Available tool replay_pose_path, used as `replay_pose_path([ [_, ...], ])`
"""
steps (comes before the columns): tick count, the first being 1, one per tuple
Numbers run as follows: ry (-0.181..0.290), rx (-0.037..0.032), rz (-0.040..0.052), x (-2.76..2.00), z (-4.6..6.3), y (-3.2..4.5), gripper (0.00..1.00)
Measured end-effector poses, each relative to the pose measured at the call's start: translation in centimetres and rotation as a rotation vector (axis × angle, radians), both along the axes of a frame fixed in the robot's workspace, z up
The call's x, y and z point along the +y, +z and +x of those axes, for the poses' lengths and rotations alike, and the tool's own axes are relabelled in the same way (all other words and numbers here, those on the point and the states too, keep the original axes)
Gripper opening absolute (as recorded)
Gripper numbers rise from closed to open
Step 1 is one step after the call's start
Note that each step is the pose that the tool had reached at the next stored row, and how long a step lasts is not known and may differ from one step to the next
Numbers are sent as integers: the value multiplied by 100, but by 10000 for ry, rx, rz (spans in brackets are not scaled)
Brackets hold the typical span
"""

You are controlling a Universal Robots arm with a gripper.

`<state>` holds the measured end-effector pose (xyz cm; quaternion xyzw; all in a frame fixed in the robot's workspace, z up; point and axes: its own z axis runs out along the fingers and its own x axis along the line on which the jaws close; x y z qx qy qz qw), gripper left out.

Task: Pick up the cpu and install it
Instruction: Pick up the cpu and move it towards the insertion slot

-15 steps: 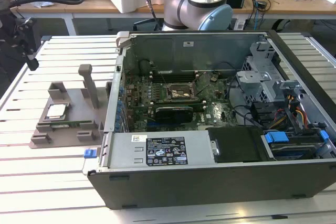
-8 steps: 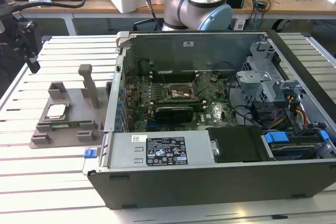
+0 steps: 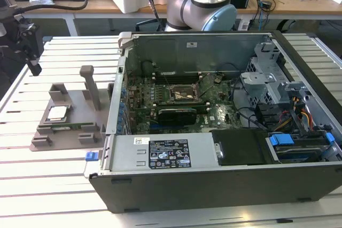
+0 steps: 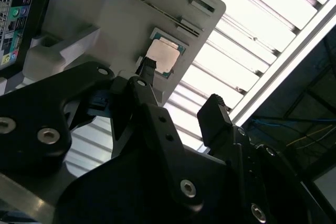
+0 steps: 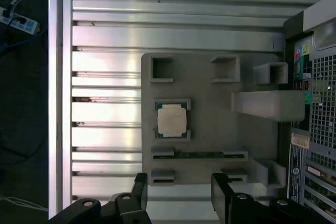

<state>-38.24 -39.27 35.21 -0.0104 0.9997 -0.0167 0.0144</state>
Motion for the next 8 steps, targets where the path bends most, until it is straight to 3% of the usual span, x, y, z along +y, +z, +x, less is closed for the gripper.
replay_pose_path([
  [8, 0, 0, -1, 0, 0, -47, 60],
])
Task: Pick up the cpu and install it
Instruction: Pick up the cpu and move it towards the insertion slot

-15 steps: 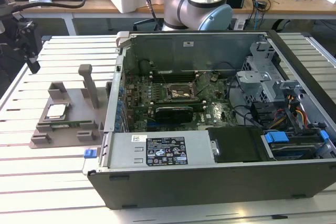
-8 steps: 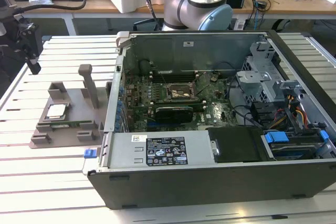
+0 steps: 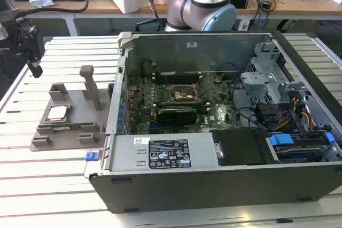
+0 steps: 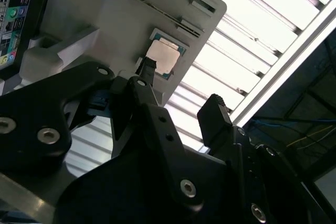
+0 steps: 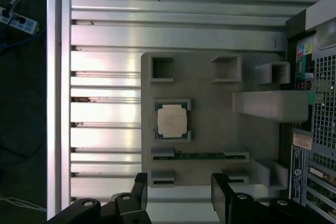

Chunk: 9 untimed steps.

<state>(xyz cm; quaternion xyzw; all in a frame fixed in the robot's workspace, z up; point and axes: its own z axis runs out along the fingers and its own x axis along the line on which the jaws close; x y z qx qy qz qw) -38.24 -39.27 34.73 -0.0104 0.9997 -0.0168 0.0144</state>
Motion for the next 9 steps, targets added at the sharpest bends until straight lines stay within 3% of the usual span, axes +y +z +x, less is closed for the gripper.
replay_pose_path([
  [9, 0, 0, 1, 0, 0, -45, 60],
])
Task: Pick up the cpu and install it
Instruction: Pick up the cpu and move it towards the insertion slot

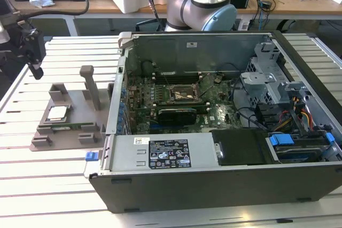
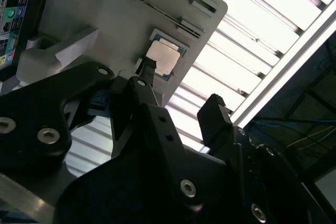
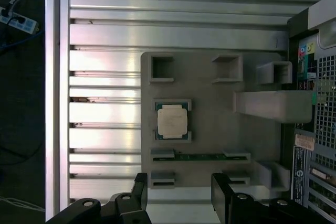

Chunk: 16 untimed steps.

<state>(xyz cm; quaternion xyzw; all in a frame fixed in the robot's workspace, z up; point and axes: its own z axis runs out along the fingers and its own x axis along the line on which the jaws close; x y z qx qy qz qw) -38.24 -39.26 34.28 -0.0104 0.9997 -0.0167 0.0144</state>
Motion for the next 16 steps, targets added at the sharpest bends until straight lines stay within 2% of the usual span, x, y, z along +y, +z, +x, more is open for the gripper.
replay_pose_path([
  [16, 0, 1, -1, 0, 0, -93, 60],
])
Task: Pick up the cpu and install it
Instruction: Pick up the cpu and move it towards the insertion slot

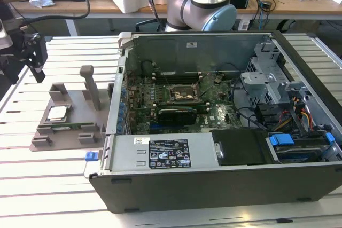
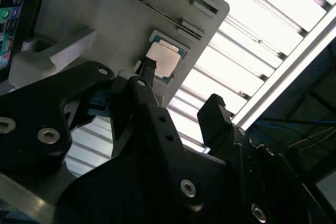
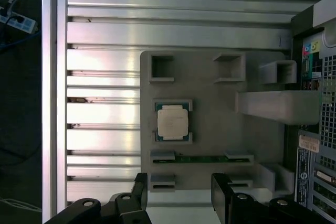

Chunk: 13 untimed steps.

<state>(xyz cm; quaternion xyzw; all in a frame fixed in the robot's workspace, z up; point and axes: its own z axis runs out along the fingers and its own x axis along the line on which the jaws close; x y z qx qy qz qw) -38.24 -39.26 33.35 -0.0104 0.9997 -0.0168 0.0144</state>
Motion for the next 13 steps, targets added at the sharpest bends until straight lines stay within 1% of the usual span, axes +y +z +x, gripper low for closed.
replay_pose_path([
  [13, 0, 0, 0, 0, 0, -71, 60],
])
